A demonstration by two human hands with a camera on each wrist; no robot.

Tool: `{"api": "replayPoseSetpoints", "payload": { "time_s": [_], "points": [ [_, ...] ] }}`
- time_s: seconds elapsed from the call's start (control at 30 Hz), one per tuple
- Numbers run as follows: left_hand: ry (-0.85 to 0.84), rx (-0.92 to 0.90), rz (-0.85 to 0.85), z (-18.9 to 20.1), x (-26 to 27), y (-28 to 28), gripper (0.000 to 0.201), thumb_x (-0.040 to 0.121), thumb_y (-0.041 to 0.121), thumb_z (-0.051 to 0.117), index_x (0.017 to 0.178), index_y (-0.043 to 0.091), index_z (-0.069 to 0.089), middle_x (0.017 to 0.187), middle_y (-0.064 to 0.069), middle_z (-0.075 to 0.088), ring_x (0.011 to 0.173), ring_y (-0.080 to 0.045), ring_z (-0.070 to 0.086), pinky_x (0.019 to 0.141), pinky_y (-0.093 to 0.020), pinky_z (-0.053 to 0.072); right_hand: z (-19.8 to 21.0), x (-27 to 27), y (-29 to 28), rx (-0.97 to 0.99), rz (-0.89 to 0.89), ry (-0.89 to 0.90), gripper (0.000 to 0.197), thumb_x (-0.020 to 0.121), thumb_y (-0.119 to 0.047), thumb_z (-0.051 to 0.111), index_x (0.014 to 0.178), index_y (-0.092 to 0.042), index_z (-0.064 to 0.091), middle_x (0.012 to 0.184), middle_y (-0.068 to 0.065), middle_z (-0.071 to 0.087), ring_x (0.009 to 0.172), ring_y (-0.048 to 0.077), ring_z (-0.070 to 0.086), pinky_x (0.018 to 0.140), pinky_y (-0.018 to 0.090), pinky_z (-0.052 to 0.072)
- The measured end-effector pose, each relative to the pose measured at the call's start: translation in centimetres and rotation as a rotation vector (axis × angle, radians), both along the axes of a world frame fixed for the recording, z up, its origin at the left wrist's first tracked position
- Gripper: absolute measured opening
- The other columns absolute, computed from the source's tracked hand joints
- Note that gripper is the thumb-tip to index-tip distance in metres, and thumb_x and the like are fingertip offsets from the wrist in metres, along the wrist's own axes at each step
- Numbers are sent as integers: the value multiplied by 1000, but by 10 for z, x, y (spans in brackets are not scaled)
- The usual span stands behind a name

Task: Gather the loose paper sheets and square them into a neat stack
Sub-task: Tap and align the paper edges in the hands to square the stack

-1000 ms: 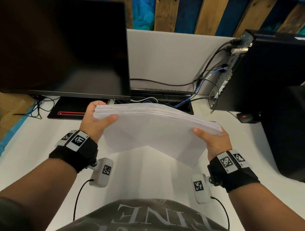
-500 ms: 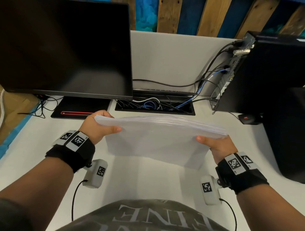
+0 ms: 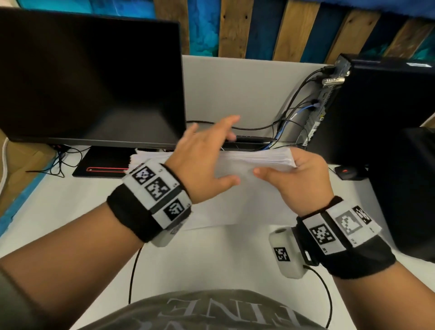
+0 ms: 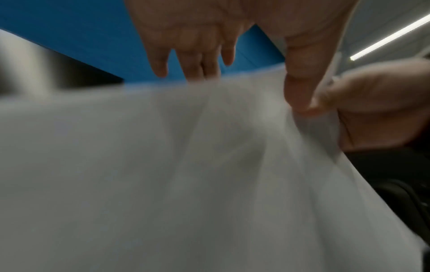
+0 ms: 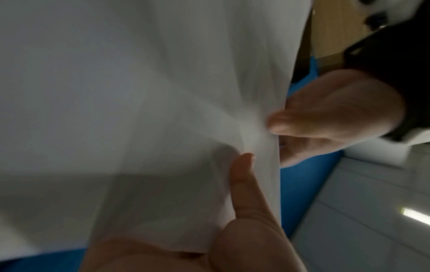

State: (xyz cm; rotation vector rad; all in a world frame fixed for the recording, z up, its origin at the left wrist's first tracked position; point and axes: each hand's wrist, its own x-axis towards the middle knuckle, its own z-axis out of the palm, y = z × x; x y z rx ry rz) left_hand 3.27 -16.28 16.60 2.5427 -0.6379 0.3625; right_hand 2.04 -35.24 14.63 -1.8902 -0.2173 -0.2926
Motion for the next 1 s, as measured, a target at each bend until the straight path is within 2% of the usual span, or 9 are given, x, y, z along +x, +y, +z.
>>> {"api": "replayPoseSetpoints", "payload": {
  "time_s": [0.07,0.13,0.27,0.4,0.53,0.63,0.73,0.87,1.0],
  "points": [
    [-31,108,-40,3,4,-9,47,79,38,58,123,26,51,112,5,65,105,-20,58,94,-30,34,12,-1,0,-87,19,-87,40,66,-8,79,66,-44,62,63,-35,65,67,-10,62,66,6,47],
    [-48,65,-31,7,4,-10,27,83,36,54,104,22,63,98,1,67,96,-24,61,80,-29,40,23,-4,-5,-182,7,-118,28,66,-16,80,72,-40,66,67,-25,68,72,-4,64,68,12,49],
    [-13,-310,48,12,1,6,15,75,31,62,83,20,66,68,6,59,68,-16,59,67,-27,45,30,1,-40,-443,-102,99,20,62,-27,82,70,-28,64,70,-3,63,71,17,59,63,29,45],
    [204,-597,133,3,7,26,18,78,14,69,80,30,60,78,16,61,62,9,60,59,-8,49,19,7,-72,-210,-119,298,27,62,-16,82,80,0,70,68,13,63,64,25,53,62,33,45],
    [243,-724,216,-8,5,25,15,81,16,66,88,28,60,84,15,62,78,-2,61,69,-21,50,11,3,-49,108,-183,139,19,63,-12,80,70,-8,63,77,15,57,72,23,53,70,42,47],
    [230,-853,221,-16,-6,16,24,83,15,63,84,38,56,89,17,64,84,-5,64,77,-29,52,14,-7,-23,243,-166,-2,22,65,-19,75,68,-17,53,71,4,54,67,13,52,62,25,46],
    [190,-927,219,-27,-18,13,28,84,16,63,86,43,54,93,19,63,82,6,64,75,-20,50,17,-10,-14,283,-192,-105,29,72,-8,75,70,-22,50,61,-13,60,56,-4,53,54,14,46],
    [175,-845,257,-43,-22,21,35,74,25,63,101,42,48,108,7,62,99,-6,61,82,-27,49,13,1,-15,267,-239,-93,39,71,-4,75,76,-28,45,71,-11,53,61,3,52,60,29,49],
    [15,-862,123,-37,-23,24,72,75,2,56,121,47,24,116,17,50,106,5,55,92,-15,45,9,7,-19,128,-178,-193,49,80,-8,64,106,-42,41,90,-6,59,78,8,61,74,31,53]
  ]
}}
